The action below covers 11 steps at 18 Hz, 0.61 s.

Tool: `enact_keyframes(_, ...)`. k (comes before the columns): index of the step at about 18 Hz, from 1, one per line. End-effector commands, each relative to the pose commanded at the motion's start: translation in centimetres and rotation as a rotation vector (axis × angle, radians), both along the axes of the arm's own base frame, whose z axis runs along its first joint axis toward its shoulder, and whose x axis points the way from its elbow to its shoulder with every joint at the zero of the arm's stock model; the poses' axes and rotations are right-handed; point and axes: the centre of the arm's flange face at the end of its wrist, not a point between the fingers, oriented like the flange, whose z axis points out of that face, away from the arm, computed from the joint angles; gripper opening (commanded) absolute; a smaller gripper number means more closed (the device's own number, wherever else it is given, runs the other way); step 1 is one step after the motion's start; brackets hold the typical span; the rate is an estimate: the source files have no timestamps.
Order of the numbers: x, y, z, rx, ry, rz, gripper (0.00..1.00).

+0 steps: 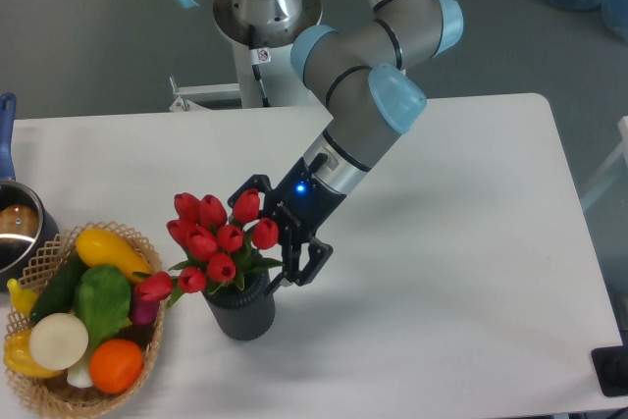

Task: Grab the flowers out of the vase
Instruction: 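Lower the gripper around the tulip stems just above the vase rim, then close the gripper on the tulip stems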

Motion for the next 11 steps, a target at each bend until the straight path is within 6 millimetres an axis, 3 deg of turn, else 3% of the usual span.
enact_keyframes(7, 1.3, 0.6, -0.5, 0.02, -0.029, -0.029, 1.0)
enact_keyframes(11, 1.1, 0.9, -1.1, 0.026, -0.033, -0.037, 1.0)
